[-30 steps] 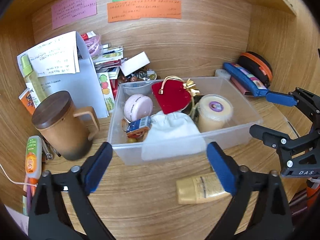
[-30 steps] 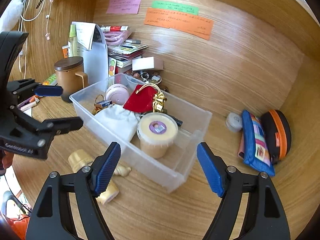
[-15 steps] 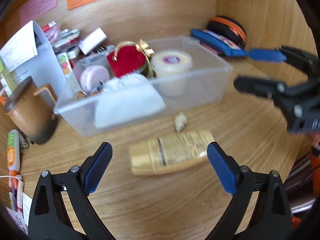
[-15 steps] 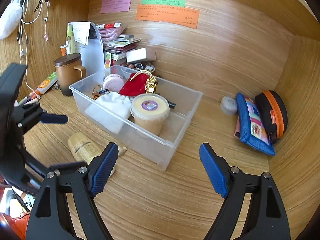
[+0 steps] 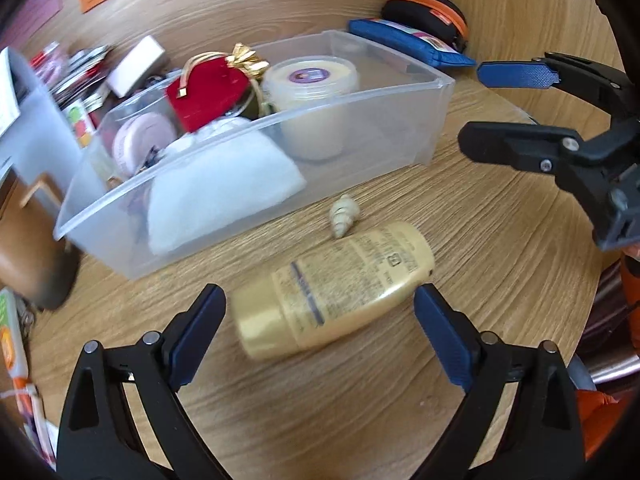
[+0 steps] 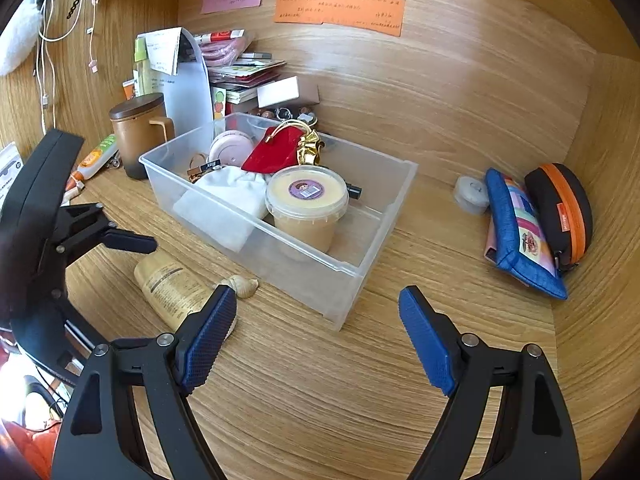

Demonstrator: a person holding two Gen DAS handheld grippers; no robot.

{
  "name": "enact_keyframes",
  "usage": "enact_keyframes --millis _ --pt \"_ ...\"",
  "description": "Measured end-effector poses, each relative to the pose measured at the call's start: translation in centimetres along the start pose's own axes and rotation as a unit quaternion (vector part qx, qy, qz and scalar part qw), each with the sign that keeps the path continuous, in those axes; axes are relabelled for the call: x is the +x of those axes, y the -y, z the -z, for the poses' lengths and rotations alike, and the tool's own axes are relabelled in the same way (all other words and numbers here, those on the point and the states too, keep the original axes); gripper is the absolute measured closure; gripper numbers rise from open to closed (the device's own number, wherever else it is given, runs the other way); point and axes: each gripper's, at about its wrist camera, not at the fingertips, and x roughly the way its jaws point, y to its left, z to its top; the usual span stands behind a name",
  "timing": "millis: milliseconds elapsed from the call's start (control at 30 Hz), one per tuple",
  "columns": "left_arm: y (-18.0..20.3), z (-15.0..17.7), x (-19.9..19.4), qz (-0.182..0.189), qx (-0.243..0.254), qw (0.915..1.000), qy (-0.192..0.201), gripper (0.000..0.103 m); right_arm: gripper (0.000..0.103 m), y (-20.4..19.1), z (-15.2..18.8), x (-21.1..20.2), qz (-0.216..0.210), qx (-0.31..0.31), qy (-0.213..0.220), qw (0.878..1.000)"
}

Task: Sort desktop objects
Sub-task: 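Withdraw both open tools toward the yellow sunscreen bottle and spiral shell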

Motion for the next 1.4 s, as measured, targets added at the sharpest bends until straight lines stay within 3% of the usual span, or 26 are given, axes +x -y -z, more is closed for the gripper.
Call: enact_keyframes --millis 133,467,667,900,1000,1133,1267,1400 --pt "0.1 -0.7 0.7 0.004 0.012 0.9999 -0.003 0.01 0.022 0.3 0.2 0.1 0.0 0.003 -0.002 1.0" --pt "0.3 -1.4 1.2 0.044 0.025 0.9986 -0.014 0.054 0.022 0.7 0.9 1.2 -0.014 0.022 -0.026 0.999" --pt "-0.2 0.3 -0.3 0.053 0.023 0.9983 -0.013 0.064 0.022 0.6 1.0 1.3 -0.021 0.022 -0.031 0.999" --pt "-2.3 3.4 -2.3 0.035 -0.003 0.9992 -0.018 0.064 0.022 0.0 1.3 1.4 -0.029 0.017 -0.033 0.999" --pt "-3.2 4.1 -3.1 0.049 -0.021 0.9984 -0.016 0.064 0.022 -0.4 1.4 1.7 -0.034 0.016 -0.036 0.999" --pt "-2.4 3.2 -3.5 0.054 -0.011 0.9984 0.004 0.033 0.022 -0.5 1.4 2.0 -0.039 0.02 -0.04 0.998" --pt "-0.5 1.1 -2.5 0.057 0.03 0.9979 0.011 0.031 0.022 -0.4 1.5 1.5 -0.037 0.025 -0.039 0.998" --pt "-0.1 -0.8 -0.2 0.07 0.04 0.9968 -0.004 0.031 0.022 0.0 1.7 0.8 -0.028 0.029 -0.036 0.999"
